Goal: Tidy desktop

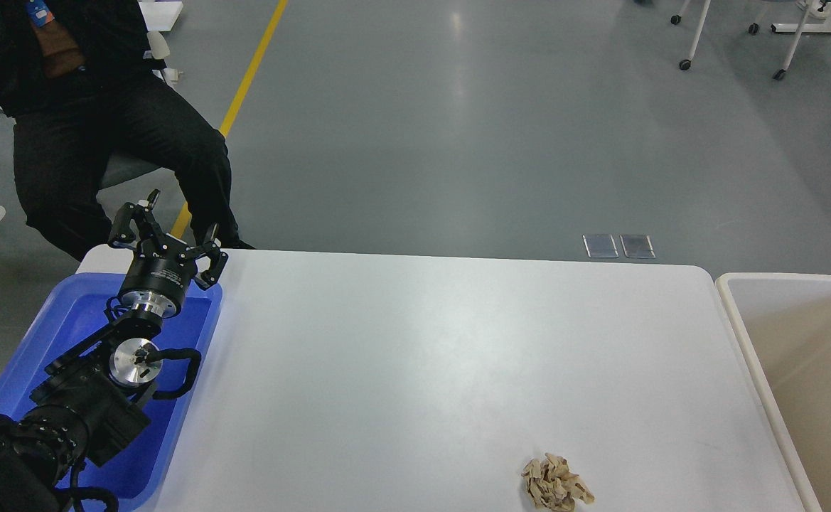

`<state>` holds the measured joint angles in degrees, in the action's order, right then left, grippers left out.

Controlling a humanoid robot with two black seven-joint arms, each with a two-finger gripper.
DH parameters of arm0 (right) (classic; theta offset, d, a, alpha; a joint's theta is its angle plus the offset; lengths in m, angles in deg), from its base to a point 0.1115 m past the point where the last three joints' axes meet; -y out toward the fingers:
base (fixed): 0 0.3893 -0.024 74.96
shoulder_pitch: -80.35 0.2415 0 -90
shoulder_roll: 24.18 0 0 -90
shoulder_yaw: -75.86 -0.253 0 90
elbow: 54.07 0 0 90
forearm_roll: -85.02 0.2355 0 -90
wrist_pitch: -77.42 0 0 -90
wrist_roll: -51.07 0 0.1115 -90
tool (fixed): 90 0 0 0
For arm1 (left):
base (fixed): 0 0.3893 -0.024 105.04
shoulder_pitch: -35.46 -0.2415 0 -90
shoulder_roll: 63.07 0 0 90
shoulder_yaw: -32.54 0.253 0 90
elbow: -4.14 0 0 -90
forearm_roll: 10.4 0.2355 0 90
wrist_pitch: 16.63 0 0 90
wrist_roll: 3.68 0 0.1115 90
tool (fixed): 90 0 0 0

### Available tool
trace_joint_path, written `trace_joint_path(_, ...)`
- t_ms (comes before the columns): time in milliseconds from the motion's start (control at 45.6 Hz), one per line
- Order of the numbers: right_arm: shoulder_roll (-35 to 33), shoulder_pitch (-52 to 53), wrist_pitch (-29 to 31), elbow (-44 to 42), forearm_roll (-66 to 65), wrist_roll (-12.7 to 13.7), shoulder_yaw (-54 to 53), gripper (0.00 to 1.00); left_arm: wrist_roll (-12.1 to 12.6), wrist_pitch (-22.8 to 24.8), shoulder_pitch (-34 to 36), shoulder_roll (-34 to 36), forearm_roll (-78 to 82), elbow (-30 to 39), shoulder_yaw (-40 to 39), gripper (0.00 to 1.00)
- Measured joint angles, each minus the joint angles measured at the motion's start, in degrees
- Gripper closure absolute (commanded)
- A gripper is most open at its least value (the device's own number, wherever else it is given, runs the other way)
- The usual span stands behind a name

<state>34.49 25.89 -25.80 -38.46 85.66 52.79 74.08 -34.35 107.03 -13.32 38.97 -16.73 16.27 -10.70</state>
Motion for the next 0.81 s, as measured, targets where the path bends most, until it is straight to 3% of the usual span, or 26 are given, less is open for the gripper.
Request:
trace_joint_path(263,-3.5,3.16,0.01,1.87,0.62,0.02,-8.62,0.01,0.0,0.0,0.01,0.0,0.0,0.0,0.0,0.0)
trace_joint_path(614,-8.97,7.69,0.25,13.44,3.12,0.04,-25.8,0.01,0.0,0.0,0.03,0.0,0.0,0.0,0.0,0.0)
trace_joint_path(811,-9.53,11.41,4.23,17.0,9.93,0.04,-30.42,0.01,0.0,0.0,0.03,0.0,0.0,0.0,0.0,0.0)
